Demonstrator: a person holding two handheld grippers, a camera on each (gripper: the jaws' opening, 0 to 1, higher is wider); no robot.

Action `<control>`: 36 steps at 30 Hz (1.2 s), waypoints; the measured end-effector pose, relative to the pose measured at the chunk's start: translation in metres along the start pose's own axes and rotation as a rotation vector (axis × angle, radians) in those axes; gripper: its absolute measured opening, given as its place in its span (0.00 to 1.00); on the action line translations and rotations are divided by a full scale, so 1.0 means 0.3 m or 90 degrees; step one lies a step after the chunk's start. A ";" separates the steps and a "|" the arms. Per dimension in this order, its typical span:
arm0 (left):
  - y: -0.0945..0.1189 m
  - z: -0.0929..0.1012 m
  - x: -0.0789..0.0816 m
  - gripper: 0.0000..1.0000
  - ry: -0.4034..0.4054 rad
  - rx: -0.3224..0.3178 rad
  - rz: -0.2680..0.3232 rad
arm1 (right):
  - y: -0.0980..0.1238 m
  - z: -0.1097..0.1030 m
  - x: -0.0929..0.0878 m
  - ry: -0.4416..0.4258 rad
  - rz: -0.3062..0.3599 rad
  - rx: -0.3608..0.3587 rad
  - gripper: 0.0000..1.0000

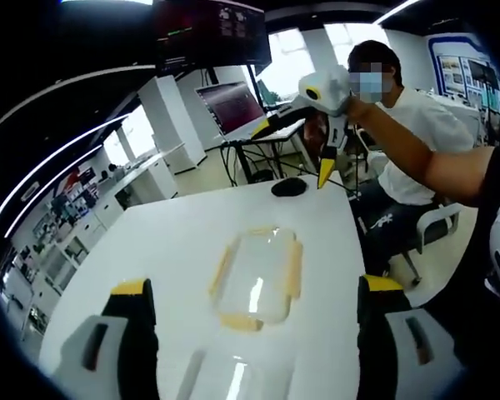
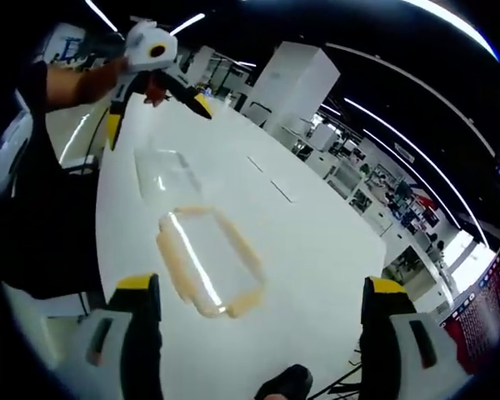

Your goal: Snap each plastic latch of the storage box into its locked position after aligning the lid with the box until every specified latch is closed and the lid sits flush.

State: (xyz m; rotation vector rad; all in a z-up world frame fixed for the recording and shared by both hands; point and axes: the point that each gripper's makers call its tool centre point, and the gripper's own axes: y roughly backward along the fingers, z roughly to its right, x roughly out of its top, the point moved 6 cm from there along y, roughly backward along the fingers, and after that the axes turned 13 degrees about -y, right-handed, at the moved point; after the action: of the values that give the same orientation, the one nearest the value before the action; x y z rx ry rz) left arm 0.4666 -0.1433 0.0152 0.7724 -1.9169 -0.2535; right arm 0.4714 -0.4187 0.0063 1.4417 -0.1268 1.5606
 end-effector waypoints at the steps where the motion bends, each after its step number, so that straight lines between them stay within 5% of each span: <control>1: -0.003 0.001 -0.001 1.00 -0.001 0.000 -0.002 | 0.000 -0.001 0.000 0.001 0.000 0.001 1.00; 14: -0.029 0.005 0.002 0.99 -0.030 -0.008 -0.032 | 0.003 0.014 -0.004 -0.003 -0.002 0.030 1.00; 20: -0.055 0.012 -0.045 0.92 -0.062 -0.022 -0.073 | 0.006 0.028 -0.012 -0.009 0.000 0.030 1.00; 28: -0.044 -0.028 -0.016 0.97 -0.073 -0.017 -0.054 | 0.011 0.029 -0.017 0.003 -0.016 0.032 1.00; 31: -0.044 -0.007 -0.023 0.84 -0.082 -0.052 -0.063 | 0.013 0.029 -0.017 0.009 -0.020 0.036 1.00; 33: -0.056 -0.009 -0.037 0.83 -0.092 -0.043 -0.072 | 0.012 0.034 -0.017 0.015 -0.024 0.040 1.00; 36: -0.059 -0.028 -0.047 0.68 -0.111 -0.022 -0.081 | 0.004 0.052 -0.013 0.018 -0.028 0.039 1.00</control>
State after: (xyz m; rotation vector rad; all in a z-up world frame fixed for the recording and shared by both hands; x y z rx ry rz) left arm 0.4850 -0.1470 0.0001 0.8743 -2.0229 -0.4448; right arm 0.4810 -0.4314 0.0082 1.4595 -0.0295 1.5603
